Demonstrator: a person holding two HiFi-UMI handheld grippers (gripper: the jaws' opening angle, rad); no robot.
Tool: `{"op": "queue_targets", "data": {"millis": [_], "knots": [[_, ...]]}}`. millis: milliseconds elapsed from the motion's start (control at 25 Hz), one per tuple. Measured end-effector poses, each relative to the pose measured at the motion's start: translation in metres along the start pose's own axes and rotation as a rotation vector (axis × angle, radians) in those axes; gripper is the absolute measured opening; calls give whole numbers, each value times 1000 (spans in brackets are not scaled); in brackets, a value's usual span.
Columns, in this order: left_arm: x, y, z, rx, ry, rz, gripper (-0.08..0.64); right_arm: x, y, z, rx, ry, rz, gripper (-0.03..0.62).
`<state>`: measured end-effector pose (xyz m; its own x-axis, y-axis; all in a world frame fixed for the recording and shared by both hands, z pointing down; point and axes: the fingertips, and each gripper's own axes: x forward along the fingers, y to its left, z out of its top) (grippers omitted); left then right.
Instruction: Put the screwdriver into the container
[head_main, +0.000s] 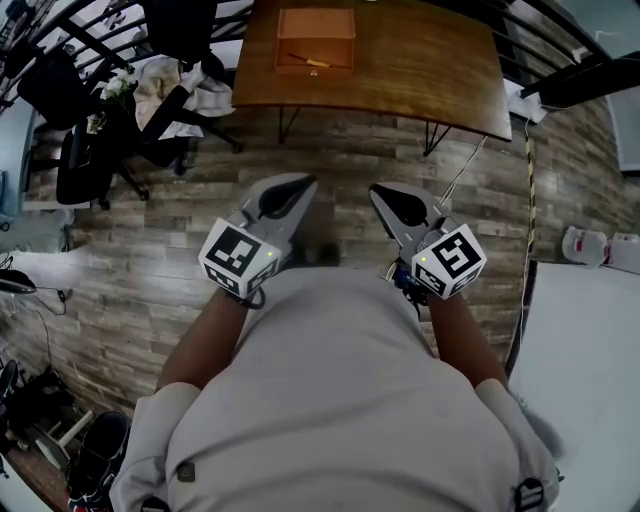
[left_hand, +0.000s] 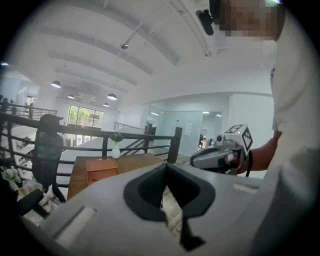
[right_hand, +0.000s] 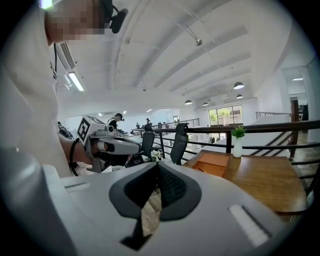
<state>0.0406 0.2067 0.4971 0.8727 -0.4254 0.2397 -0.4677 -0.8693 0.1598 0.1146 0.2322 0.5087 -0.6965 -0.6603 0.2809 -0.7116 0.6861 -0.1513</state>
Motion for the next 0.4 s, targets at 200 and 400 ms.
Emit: {"op": "queue_targets", "data": {"millis": [200, 400], "knots": [[-3, -13, -7, -2, 1, 3, 5, -10, 7, -6, -5, -2, 4, 8], [-5, -15, -7, -52, -14, -2, 5, -14, 9, -9, 1, 5, 3, 8]]}}
